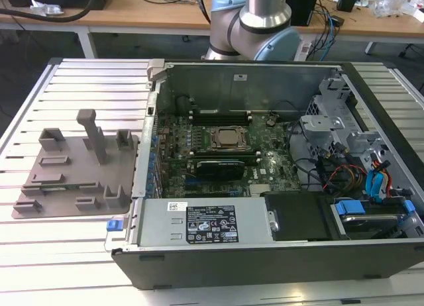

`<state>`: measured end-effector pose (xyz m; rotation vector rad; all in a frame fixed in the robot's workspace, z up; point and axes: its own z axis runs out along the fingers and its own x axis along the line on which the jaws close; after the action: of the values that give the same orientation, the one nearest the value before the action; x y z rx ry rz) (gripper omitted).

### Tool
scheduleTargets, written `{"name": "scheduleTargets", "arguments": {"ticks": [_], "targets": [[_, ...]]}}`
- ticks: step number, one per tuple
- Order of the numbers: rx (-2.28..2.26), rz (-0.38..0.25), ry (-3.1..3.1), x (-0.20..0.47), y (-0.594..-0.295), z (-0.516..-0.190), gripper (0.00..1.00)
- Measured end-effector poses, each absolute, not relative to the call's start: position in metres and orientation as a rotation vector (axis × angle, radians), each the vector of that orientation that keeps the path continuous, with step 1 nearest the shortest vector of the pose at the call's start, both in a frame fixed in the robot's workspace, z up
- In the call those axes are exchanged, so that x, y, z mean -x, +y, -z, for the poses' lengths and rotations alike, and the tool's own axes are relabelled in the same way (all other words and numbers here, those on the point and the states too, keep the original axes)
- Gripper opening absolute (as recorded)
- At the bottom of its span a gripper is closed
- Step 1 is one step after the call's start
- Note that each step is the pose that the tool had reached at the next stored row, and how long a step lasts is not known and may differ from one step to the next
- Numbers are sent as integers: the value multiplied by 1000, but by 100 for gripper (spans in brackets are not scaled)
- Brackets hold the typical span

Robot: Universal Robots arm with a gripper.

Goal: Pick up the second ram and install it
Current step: 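Reach for the second ram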

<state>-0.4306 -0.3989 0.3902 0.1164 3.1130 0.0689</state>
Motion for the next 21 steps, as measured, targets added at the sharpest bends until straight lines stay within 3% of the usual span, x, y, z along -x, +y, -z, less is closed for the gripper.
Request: {"name": "scheduleTargets", "arguments": {"ticks": [5, 15, 21], "targets": [[-116, -69, 3113, 427, -399, -390, 10], [-117, -68, 3121, 359, -399, -389, 10], [-117, -68, 3121, 359, -435, -389, 10]]}}
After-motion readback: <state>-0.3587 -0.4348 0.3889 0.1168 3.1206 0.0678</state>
